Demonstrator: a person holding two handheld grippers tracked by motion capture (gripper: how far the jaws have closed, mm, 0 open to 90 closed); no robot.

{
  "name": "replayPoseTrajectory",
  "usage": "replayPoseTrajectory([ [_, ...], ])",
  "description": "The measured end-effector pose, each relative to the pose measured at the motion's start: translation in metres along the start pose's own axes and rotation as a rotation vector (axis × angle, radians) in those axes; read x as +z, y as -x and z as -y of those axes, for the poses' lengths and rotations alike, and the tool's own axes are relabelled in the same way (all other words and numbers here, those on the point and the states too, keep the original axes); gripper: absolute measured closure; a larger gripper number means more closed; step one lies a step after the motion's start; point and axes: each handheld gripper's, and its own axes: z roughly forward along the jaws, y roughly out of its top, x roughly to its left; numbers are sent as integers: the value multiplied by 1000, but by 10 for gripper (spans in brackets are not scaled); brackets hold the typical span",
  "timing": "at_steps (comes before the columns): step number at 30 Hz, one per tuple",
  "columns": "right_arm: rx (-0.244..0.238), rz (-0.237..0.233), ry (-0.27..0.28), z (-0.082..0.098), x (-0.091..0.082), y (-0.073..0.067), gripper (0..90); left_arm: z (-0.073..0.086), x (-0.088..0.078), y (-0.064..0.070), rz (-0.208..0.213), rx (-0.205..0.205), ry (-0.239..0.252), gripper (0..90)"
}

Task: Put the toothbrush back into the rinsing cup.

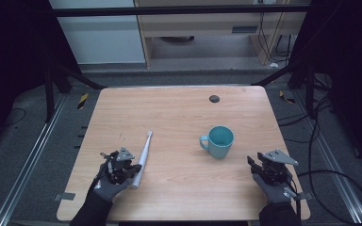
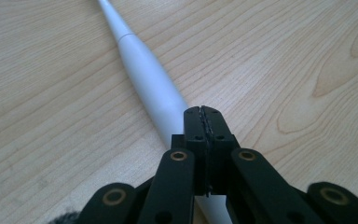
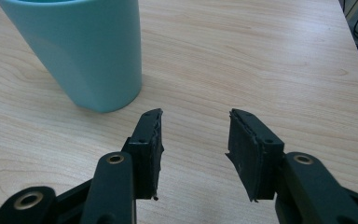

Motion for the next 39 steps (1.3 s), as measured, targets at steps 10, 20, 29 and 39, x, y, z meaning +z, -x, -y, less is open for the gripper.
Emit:
replayPoseTrajectory([
  [10,-2,1,-1,0,1,0,546,-2,5,16,41,29,5,889],
  [20,0,0,-1,0,0,0,546,2,5,19,49,30,-2,890],
  [29,-2,2,-2,0,1,0,546,6,3,19,50,31,-8,890],
  [39,-2,2,-2,0,1,0,546,9,-2,18,44,30,9,889],
])
